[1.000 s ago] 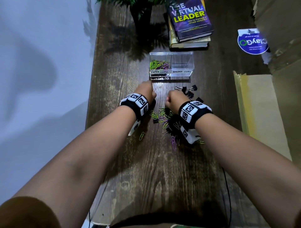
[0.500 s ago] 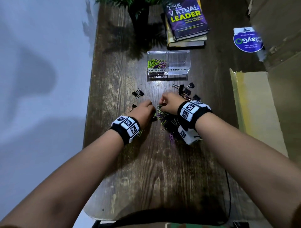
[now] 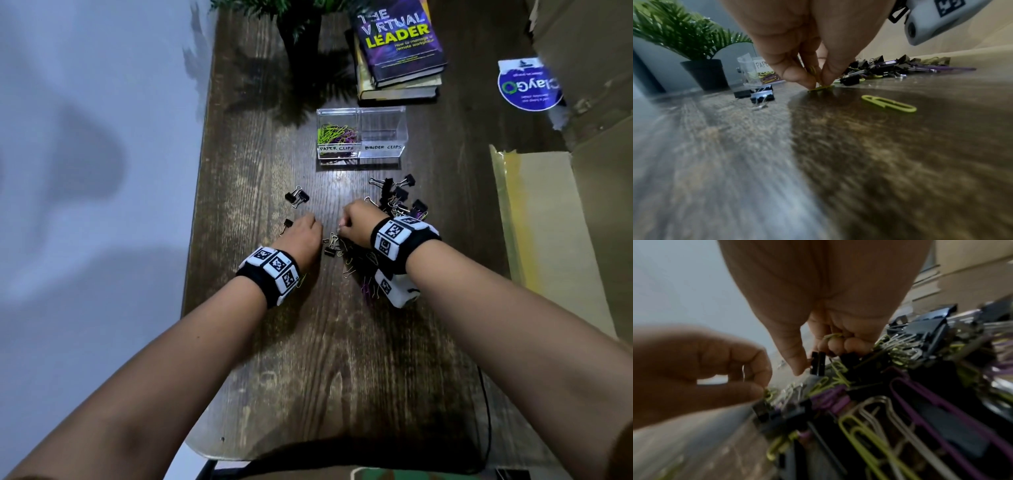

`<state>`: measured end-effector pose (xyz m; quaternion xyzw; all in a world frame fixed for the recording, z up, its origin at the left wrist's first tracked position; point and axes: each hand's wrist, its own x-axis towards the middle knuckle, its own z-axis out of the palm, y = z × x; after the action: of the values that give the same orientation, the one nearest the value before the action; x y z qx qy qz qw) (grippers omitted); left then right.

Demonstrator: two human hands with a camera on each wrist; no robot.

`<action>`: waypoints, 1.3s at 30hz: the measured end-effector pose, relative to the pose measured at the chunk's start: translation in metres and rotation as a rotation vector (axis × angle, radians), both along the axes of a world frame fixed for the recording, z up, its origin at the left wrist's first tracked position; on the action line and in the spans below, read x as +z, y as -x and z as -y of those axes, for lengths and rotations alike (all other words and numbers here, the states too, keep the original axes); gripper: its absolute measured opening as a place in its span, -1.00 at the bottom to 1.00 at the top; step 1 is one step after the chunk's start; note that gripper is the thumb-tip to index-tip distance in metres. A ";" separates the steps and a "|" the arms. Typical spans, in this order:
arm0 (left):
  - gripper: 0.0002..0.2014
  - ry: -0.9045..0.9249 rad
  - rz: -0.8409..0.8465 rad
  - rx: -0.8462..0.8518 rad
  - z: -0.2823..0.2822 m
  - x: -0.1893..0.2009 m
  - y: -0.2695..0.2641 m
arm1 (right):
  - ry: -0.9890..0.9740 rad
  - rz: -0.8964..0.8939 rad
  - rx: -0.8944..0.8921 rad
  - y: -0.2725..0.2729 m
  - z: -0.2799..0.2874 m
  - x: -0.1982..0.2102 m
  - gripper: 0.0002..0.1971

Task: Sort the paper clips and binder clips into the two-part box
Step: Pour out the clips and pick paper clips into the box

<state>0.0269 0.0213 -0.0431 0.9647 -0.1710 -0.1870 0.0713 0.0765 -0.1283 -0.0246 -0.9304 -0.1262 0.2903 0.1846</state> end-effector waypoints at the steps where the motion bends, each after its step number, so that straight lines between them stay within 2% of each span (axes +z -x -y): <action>1: -0.61 0.037 0.004 0.024 -0.002 0.000 0.000 | -0.029 -0.029 -0.048 -0.001 0.003 0.001 -0.80; 4: -0.89 0.239 -0.022 0.292 -0.008 0.006 0.000 | -0.146 -0.105 -0.171 -0.004 0.017 0.008 -0.83; 6: -0.95 0.413 -0.010 0.532 -0.012 0.006 0.000 | -0.197 -0.158 -0.192 -0.003 0.027 0.016 -0.85; 8: -0.92 0.585 -0.048 0.720 -0.014 0.005 0.001 | -0.185 -0.214 -0.151 0.001 0.033 0.022 -0.84; 11: -0.83 0.825 -0.203 0.907 -0.012 0.005 0.002 | -0.126 -0.257 -0.092 0.007 0.036 0.027 -0.81; 15: -0.67 1.019 -0.344 1.104 -0.004 0.014 0.001 | -0.135 -0.028 -0.167 0.000 0.032 0.023 -0.95; 18: -0.68 1.044 -0.383 1.159 -0.003 0.017 -0.003 | -0.085 0.053 -0.115 -0.003 0.016 0.013 -0.96; 20: -0.73 0.875 -0.332 1.080 -0.003 0.016 -0.004 | -0.018 0.046 -0.032 -0.002 0.004 0.004 -0.91; 22: -0.84 0.582 -0.179 0.858 -0.004 0.014 -0.005 | 0.049 0.061 0.013 -0.002 -0.002 -0.004 -0.85; 24: -0.95 0.406 -0.085 0.673 -0.005 0.014 -0.003 | 0.090 0.049 0.022 -0.003 -0.006 -0.006 -0.82; 27: -0.85 0.267 -0.094 0.489 -0.007 0.007 0.001 | 0.109 0.019 0.034 -0.003 -0.007 -0.005 -0.83; 29: -0.85 0.220 -0.088 0.434 -0.007 0.004 0.002 | 0.002 -0.014 -0.061 -0.004 -0.003 0.001 -0.88; 32: -0.89 0.215 -0.097 0.392 -0.008 0.003 0.001 | -0.293 -0.118 -0.321 -0.012 0.013 0.010 -0.93; 36: -0.88 0.170 -0.138 0.339 -0.007 0.003 -0.002 | -0.725 -0.314 -0.689 -0.023 0.033 0.014 -0.82; 39: -0.91 0.241 -0.161 0.389 -0.005 0.003 -0.002 | -0.809 -0.393 -0.814 -0.025 0.039 0.016 -0.68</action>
<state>0.0289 0.0265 -0.0404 0.9460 0.0034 -0.2245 0.2339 0.1014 -0.1670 -0.0087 -0.6889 0.1761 0.2915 0.6399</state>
